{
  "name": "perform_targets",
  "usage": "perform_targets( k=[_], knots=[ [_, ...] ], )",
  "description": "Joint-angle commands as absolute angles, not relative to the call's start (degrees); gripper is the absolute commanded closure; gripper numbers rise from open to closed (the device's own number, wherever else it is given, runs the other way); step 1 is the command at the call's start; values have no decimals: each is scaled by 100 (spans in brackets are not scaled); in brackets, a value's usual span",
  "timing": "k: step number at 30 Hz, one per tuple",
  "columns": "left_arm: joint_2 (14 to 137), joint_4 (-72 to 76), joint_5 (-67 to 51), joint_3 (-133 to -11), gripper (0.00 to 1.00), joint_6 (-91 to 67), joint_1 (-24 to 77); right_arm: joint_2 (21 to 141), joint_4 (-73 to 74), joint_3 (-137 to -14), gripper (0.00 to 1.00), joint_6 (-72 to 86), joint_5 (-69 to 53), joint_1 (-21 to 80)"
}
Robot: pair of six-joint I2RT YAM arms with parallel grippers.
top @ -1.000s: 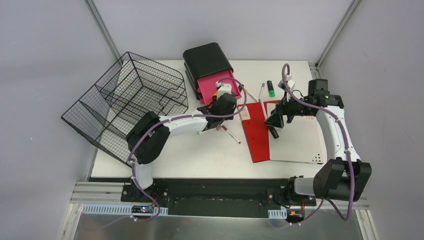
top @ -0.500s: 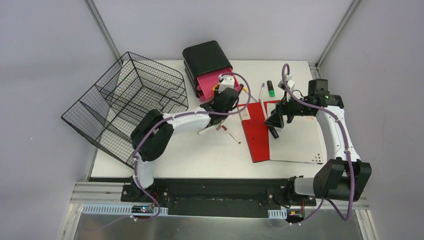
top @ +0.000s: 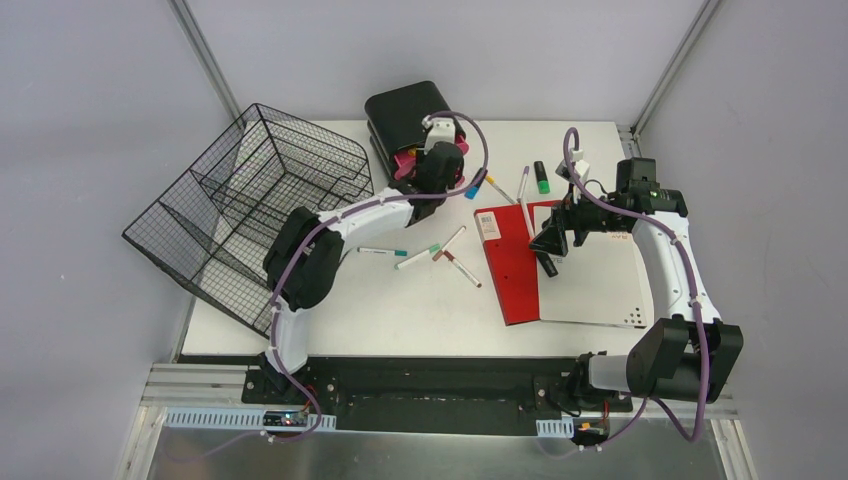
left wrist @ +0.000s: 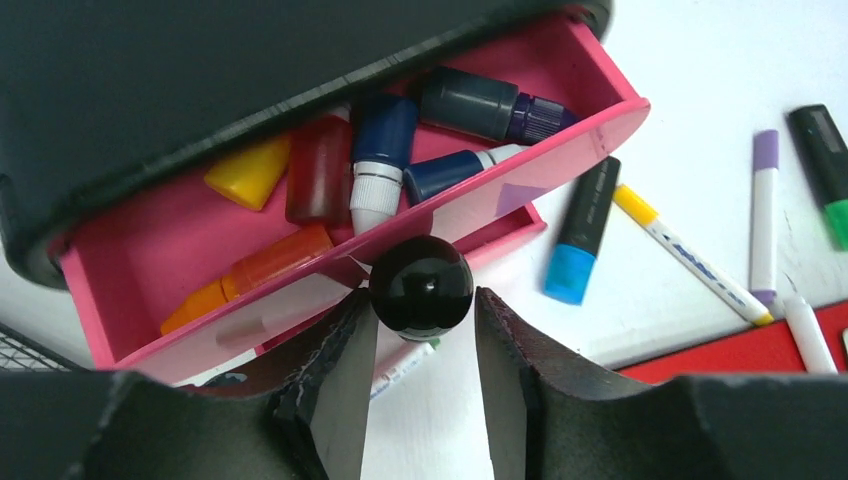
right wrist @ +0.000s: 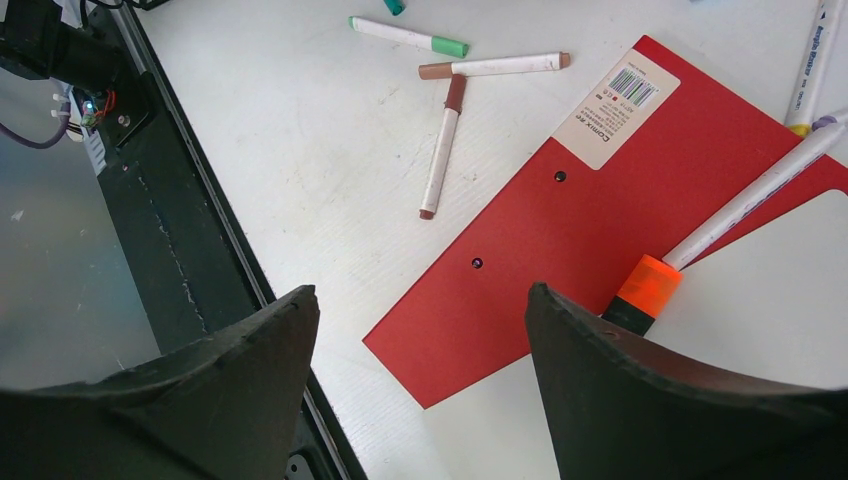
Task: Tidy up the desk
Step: Close the drawer in the storage box.
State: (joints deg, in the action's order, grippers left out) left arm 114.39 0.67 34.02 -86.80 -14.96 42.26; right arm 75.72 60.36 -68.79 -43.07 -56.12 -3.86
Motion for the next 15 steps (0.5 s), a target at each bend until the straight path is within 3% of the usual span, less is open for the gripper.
perform_targets(
  k=[1,9,15],
  knots=[
    [11563,-215,3050,-9257,57,-1411,3943,7444,6046,-7063,21,-4474,-5663,-360],
    [11662,-301,3009,-9562,39,-1201,3769,7453,6044,-7066,21,-4483,-5660,-360],
    [11704,-301,3016,-9715,38,-1086,3618,7452,6064,-7065,21,-4507,-5658,-360]
  ],
)
